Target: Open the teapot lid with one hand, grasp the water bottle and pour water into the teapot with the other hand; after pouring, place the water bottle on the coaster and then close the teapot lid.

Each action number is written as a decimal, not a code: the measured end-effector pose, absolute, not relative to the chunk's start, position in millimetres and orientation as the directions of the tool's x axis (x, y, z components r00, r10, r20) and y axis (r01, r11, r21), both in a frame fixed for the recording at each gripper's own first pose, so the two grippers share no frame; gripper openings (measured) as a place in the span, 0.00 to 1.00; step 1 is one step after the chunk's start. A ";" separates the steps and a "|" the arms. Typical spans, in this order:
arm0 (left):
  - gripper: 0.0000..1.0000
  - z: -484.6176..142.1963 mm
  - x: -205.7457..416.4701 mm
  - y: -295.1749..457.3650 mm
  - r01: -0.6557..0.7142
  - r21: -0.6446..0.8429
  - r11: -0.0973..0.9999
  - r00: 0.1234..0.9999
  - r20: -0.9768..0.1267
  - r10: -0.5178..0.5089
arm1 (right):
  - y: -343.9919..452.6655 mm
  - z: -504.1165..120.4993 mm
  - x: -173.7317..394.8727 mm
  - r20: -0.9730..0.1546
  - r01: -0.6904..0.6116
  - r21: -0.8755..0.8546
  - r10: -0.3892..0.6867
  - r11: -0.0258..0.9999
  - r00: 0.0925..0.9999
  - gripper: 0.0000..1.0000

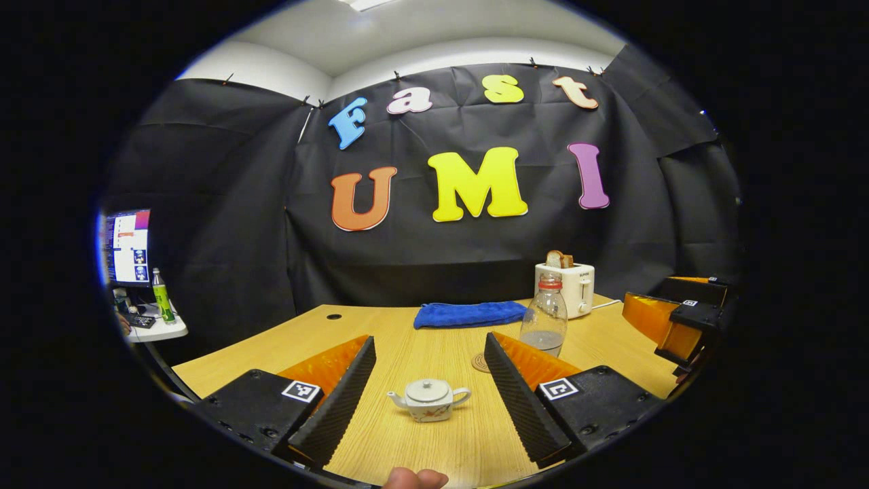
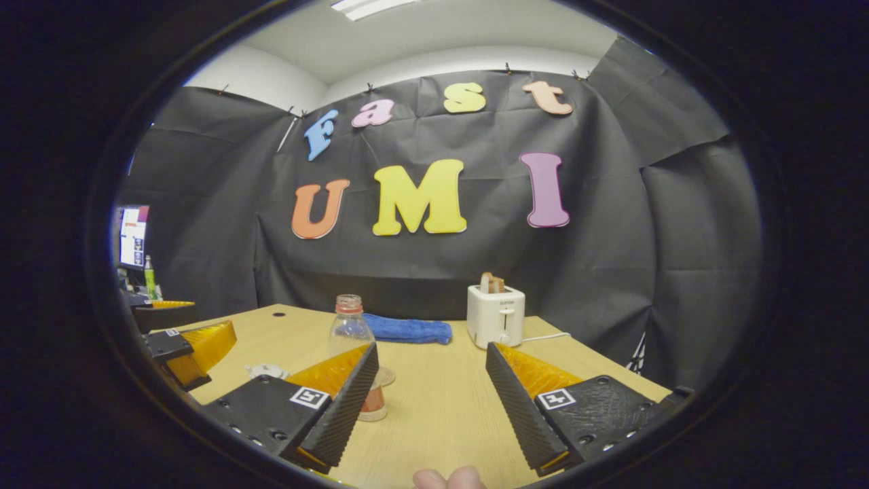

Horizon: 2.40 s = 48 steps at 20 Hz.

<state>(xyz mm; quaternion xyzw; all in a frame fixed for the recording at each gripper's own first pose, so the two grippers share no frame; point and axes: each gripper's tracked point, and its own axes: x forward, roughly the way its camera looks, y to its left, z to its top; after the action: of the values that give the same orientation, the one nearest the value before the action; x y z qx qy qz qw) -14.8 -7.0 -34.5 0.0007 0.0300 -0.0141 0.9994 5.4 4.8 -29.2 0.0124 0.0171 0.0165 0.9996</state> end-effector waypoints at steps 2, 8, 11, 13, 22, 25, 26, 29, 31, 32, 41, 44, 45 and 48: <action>1.00 -44.2 -12.7 -7.9 0.028 -0.005 1.000 0.997 -0.076 -0.028 | 0.7 -35.6 7.7 -0.051 -0.029 0.028 0.030 0.999 0.998 0.95; 1.00 -70.9 5.3 -8.1 0.027 -0.027 0.999 0.990 -0.140 -0.030 | -12.7 -49.4 16.3 -0.089 -0.016 0.042 0.020 0.999 0.996 0.97; 1.00 -85.7 19.7 -3.8 0.025 -0.011 1.000 0.982 -0.185 -0.027 | -20.1 -55.4 19.2 -0.097 -0.005 0.036 0.008 0.999 0.995 0.97; 0.98 -95.7 28.8 -2.7 0.029 0.000 1.000 0.976 -0.218 -0.028 | -25.1 -58.5 20.7 -0.103 0.002 0.034 0.001 0.999 0.995 0.95; 0.66 -126.2 52.2 -1.9 0.057 -0.007 0.998 0.940 -0.336 -0.056 | -32.8 -69.0 33.8 -0.129 0.021 0.018 -0.018 1.000 0.991 0.97; 0.53 -135.1 54.2 -4.6 0.065 -0.011 0.998 0.929 -0.365 -0.064 | -26.3 -72.3 36.4 -0.134 0.004 0.003 -0.004 1.000 0.991 0.95; 0.48 -132.0 55.9 -3.3 0.064 -0.002 0.998 0.933 -0.353 -0.061 | -23.3 -72.2 37.1 -0.132 -0.002 -0.004 0.001 1.000 0.991 0.95; 0.28 -132.3 56.5 2.7 0.045 -0.006 0.999 0.932 -0.361 -0.044 | -7.8 -77.7 36.9 -0.143 -0.058 -0.005 0.057 0.998 0.988 0.95; 0.19 -131.4 56.6 -0.3 0.059 -0.018 0.998 0.932 -0.357 -0.061 | 3.2 -78.2 35.0 -0.146 -0.100 -0.004 0.099 0.995 0.984 0.95; 0.17 -130.3 56.9 -2.0 0.067 -0.014 0.998 0.934 -0.350 -0.067 | 7.8 -77.7 34.6 -0.145 -0.120 -0.005 0.118 0.993 0.982 0.95; 0.03 -88.6 46.1 8.5 0.078 -0.036 0.996 0.965 -0.248 -0.084 | 58.1 -85.2 33.1 -0.177 -0.251 -0.017 0.244 0.968 0.953 0.98; 0.03 -76.5 34.8 20.5 0.066 -0.030 0.997 0.974 -0.216 -0.071 | 78.4 -92.2 44.7 -0.186 -0.276 -0.003 0.271 0.961 0.945 0.95; 0.03 -72.4 30.9 25.1 0.057 -0.026 0.998 0.977 -0.206 -0.062 | 84.5 -95.5 50.4 -0.190 -0.286 0.006 0.282 0.958 0.940 0.95; 0.03 -67.6 21.8 39.2 0.030 -0.039 0.999 0.981 -0.191 -0.037 | 96.0 -99.4 67.9 -0.194 -0.278 0.020 0.276 0.960 0.941 0.98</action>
<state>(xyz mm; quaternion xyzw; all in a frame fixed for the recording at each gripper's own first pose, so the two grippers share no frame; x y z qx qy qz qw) 21.8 39.2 -67.6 -0.0181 0.0964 -0.0166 0.9950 67.9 96.0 -99.4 -0.0037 0.0979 0.1406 0.9852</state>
